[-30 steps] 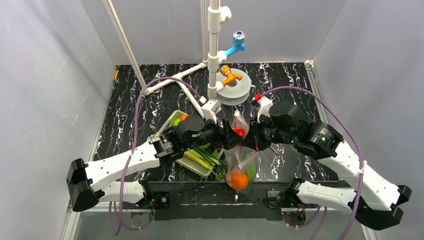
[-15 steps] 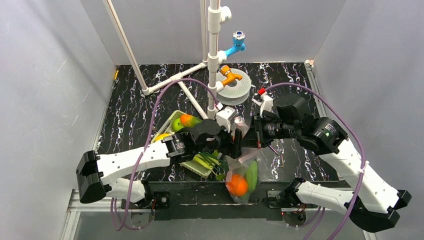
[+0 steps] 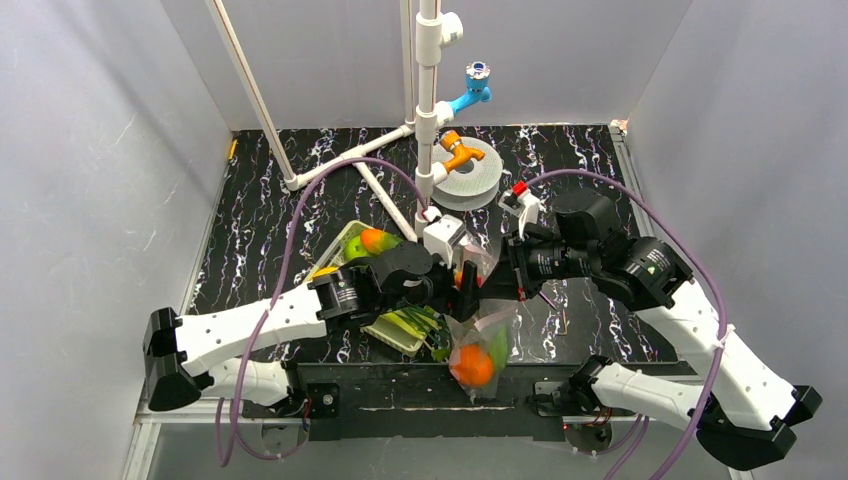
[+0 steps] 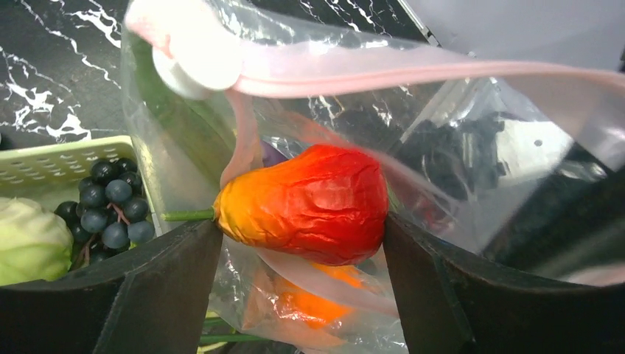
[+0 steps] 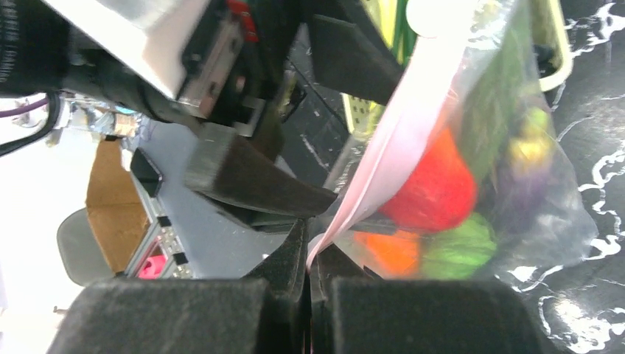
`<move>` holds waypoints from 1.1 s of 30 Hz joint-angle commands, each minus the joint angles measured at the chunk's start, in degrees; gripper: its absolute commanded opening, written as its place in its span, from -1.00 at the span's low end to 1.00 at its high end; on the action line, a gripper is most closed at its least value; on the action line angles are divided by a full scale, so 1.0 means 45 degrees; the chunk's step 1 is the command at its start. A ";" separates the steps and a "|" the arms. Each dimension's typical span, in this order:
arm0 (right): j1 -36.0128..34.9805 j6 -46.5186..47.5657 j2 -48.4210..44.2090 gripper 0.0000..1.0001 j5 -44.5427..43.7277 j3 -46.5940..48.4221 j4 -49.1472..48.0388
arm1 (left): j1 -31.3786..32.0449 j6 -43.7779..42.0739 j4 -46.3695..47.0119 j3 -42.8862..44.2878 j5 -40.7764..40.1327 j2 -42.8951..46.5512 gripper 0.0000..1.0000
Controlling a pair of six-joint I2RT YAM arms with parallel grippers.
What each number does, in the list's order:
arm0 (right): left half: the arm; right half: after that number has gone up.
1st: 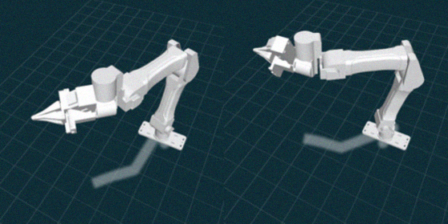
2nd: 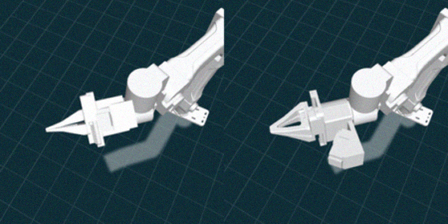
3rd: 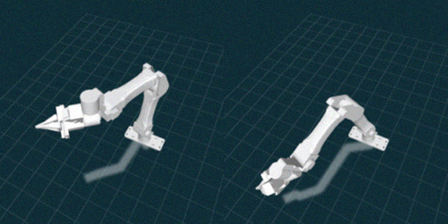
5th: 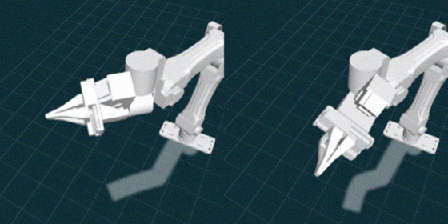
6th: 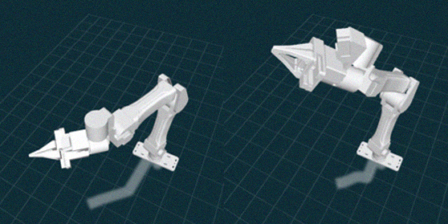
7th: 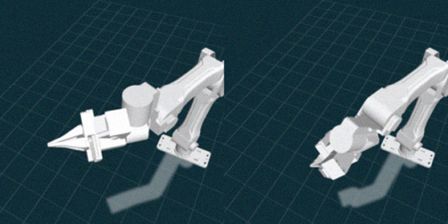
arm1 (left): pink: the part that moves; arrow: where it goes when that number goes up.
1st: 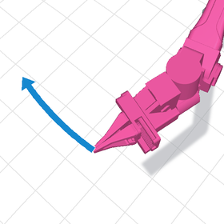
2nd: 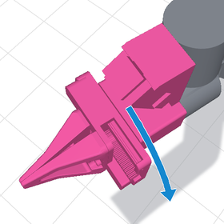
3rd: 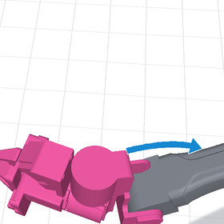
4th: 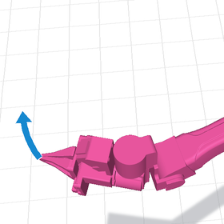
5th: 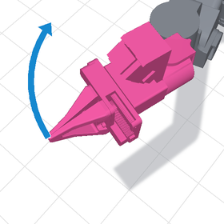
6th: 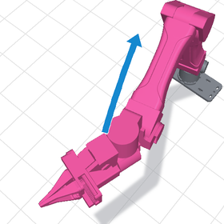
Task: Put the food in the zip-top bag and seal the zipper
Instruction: Place the fake fruit in the zipper food storage bag, then adjust the zipper food storage bag at the center of the board.
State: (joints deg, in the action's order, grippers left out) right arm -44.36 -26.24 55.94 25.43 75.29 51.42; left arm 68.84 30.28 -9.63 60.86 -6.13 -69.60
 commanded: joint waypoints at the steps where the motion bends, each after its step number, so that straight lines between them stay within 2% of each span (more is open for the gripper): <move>1: 0.0986 0.0865 0.0054 -0.97 -0.0803 -0.0518 -0.2930 | 0.0851 0.0464 -0.0508 0.0734 0.0944 0.0825 0.59; 7: 0.1660 0.0654 -0.0069 -0.97 0.0216 -0.1127 -0.3301 | 0.0849 0.0833 -0.0745 0.0529 0.0598 0.1579 0.89; 10: 0.1806 0.0505 -0.0025 -0.97 0.0560 -0.1135 -0.3354 | 0.0845 0.0857 -0.0862 0.0685 0.0438 0.1459 0.96; 15: 0.1926 0.0473 0.0028 -0.97 0.0699 -0.0821 -0.3059 | 0.0847 0.1311 -0.1856 0.1166 -0.0734 0.1399 0.96; 18: 0.1928 0.0630 -0.0008 -0.97 0.0706 -0.0637 -0.2713 | 0.0834 0.2045 -0.2613 0.1120 -0.1860 0.1911 0.79; 22: 0.1928 0.0748 -0.0111 -0.97 0.0806 -0.0549 -0.2427 | 0.0823 0.2911 -0.2140 0.0274 -0.2368 0.2875 0.24; 24: 0.1928 0.0734 -0.0146 -0.97 0.0911 -0.0610 -0.2463 | 0.0835 0.3694 -0.1208 -0.0486 -0.2502 0.3270 0.07; 26: 0.1928 0.0700 -0.0182 -0.97 0.0969 -0.0686 -0.2582 | 0.0807 0.4151 -0.0236 -0.0955 -0.2682 0.3437 -0.01; 29: 0.1928 0.0608 -0.0256 -0.97 0.0996 -0.0724 -0.2635 | 0.0699 0.4746 0.0095 -0.0926 -0.2973 0.3203 -0.14; 33: 0.1928 0.0572 -0.0406 -0.97 0.1048 -0.0695 -0.2626 | 0.0273 0.5386 0.0236 -0.0409 -0.2229 0.1959 -0.11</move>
State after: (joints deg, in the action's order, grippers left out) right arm -36.01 -23.79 56.14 28.25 69.71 42.24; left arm 71.81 50.15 -11.51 57.12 -16.45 -56.36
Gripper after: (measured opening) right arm 0.021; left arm 0.437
